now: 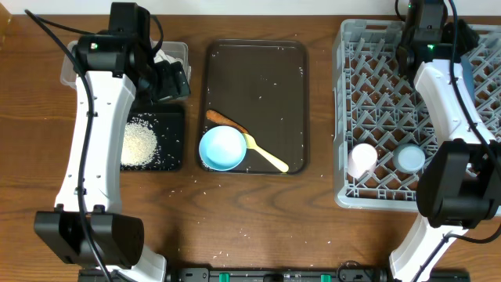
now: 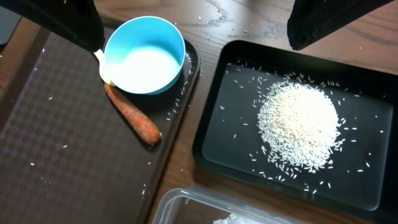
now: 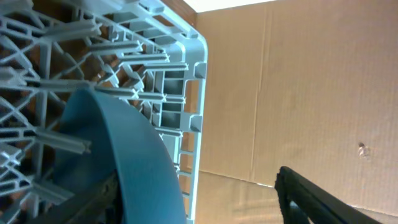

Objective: Sort waste into correct bins and load items into the dishwasher rack
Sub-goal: 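Stand the blue plate upright at the rack's right edge and release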

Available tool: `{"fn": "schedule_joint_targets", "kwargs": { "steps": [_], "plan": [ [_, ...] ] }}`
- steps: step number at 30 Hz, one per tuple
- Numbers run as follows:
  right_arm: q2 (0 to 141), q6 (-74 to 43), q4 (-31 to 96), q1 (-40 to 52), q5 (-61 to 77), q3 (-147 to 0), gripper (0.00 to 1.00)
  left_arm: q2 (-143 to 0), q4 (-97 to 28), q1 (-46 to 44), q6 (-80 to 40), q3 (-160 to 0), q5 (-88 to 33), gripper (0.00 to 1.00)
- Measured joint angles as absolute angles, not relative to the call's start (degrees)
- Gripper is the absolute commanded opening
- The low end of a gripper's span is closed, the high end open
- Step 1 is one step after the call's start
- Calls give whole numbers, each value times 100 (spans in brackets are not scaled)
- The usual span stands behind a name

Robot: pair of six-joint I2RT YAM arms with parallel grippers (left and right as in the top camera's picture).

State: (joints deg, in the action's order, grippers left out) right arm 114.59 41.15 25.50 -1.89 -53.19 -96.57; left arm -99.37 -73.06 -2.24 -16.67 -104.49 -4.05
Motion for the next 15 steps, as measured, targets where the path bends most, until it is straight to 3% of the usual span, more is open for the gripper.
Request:
{"fn": "schedule_joint_targets", "kwargs": {
  "steps": [5,12,13,15],
  "plan": [
    [11218,3946,2305,-176,-4888,-9640,99,-9937,-7306,-224,-1667,-10449,-408,96],
    [9961,3129,2648,261,-2635,-9638,99,-9937,-7303,-224,-1667,-10449,-405,96],
    [9736,2941,2766,386,-2056,-9640,91,-9937,-7306,-224,-1667,-10449,-405,96],
    [9430,2578,2943,569,-934,-9649,85,-9937,-7306,-224,-1667,-10449,-405,96]
  ]
}}
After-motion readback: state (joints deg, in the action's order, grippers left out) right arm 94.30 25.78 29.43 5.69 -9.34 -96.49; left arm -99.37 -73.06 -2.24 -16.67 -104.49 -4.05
